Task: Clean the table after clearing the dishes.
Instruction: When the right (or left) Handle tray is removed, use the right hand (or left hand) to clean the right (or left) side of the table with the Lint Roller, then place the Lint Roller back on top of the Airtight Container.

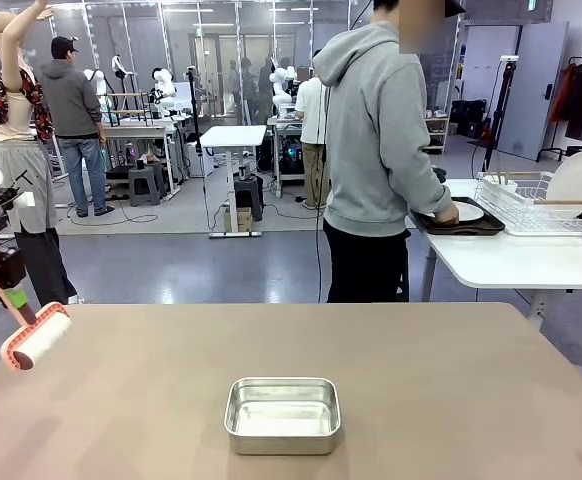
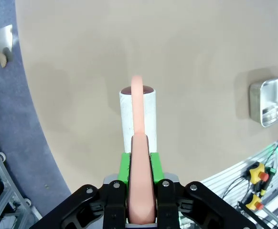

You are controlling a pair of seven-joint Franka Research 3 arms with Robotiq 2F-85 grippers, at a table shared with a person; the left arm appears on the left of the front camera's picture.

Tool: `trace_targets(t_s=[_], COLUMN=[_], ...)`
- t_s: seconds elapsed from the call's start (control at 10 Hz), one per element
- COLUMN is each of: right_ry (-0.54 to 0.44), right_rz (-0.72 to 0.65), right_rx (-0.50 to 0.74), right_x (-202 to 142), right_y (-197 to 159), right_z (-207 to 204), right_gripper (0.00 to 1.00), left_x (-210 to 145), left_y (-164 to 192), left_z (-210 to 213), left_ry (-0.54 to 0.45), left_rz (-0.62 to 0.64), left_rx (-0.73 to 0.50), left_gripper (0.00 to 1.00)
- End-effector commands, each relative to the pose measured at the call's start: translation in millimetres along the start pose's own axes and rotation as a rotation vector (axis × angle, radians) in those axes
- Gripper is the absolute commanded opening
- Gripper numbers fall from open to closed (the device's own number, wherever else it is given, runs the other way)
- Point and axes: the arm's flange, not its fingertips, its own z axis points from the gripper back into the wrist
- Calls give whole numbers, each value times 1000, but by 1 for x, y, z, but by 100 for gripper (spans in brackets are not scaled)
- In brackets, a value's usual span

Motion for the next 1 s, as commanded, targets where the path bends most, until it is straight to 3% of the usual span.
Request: trace_targets(t_s=[0.0, 0.9], right_ry=[2, 2], right_rz=[7, 7], right_rx=[3, 3], right_x=[-1, -1], right_y=[5, 5], right_z=[-1, -1], right_gripper=[100, 100], left_x=[-3, -3], left_y=[15, 15], left_z=[-6, -6], left_ry=[7, 7], left_rz=[-2, -2], left_rx=[-13, -13], left_gripper=[21, 21])
